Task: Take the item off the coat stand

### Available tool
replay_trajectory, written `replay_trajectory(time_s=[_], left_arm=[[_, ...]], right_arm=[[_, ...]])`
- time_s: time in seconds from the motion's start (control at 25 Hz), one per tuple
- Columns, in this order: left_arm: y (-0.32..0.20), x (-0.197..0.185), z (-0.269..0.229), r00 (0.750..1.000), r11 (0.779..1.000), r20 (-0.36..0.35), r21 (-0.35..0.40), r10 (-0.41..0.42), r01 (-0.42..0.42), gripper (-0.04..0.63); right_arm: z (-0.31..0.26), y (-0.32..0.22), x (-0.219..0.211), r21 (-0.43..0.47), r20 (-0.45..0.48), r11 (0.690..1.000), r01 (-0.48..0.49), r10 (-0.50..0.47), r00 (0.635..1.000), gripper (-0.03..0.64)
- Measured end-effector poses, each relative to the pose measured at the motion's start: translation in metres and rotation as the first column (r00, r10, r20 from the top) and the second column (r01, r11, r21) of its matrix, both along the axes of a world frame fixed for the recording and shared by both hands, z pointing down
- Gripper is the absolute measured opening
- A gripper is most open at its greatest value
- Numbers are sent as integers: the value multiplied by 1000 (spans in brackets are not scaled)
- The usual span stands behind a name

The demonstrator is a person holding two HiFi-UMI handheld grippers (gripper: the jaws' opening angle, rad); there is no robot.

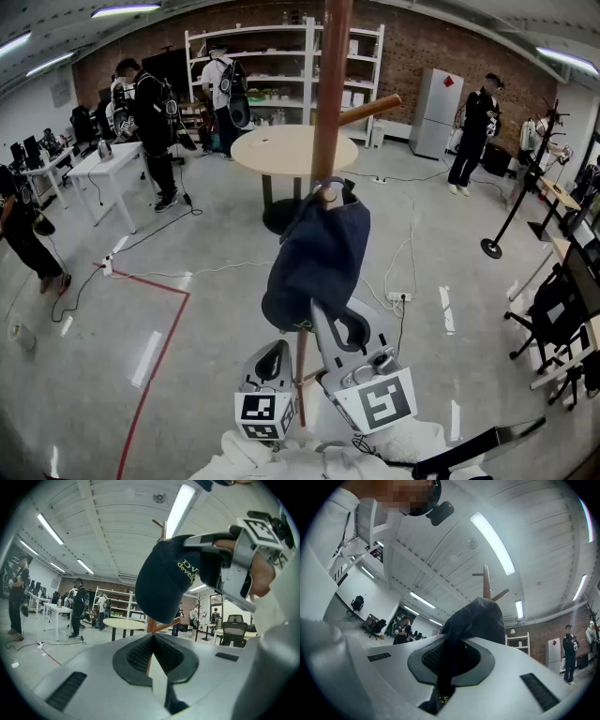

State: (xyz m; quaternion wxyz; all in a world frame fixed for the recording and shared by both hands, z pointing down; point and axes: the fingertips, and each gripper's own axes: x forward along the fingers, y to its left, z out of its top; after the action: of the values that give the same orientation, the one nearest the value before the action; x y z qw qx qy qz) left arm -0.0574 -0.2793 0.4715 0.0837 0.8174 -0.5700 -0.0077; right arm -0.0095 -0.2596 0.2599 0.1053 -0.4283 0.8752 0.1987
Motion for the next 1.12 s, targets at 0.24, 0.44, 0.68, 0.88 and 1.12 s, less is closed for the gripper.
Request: replay_trajectory(time_s=[0.24, 0.44, 0.68, 0.88, 1.12], left_arm=[[1, 0, 2, 1000, 1000, -2, -3, -1, 1, -2], [1, 2, 2, 1000, 1000, -6, 0, -3, 3, -2], [6, 2, 0, 1000, 1000, -15, -2, -12, 12, -2], [8, 6, 1, 1000, 1000, -23, -5, -19, 19, -2], [12, 4, -1, 999, 1000, -26, 2, -25, 25, -2]], right_arm=[[-3, 4, -2, -4, 22, 1000, -1, 1, 1000, 17], [-6, 10, -3, 26, 2, 1000, -1, 1, 1000, 17], [-11, 22, -5, 27, 5, 999, 26, -26, 1000, 17], [-10, 31, -5, 23, -6, 999, 43, -43, 999, 17], [-3, 41, -6, 2, -6, 998, 56, -56, 998, 17]])
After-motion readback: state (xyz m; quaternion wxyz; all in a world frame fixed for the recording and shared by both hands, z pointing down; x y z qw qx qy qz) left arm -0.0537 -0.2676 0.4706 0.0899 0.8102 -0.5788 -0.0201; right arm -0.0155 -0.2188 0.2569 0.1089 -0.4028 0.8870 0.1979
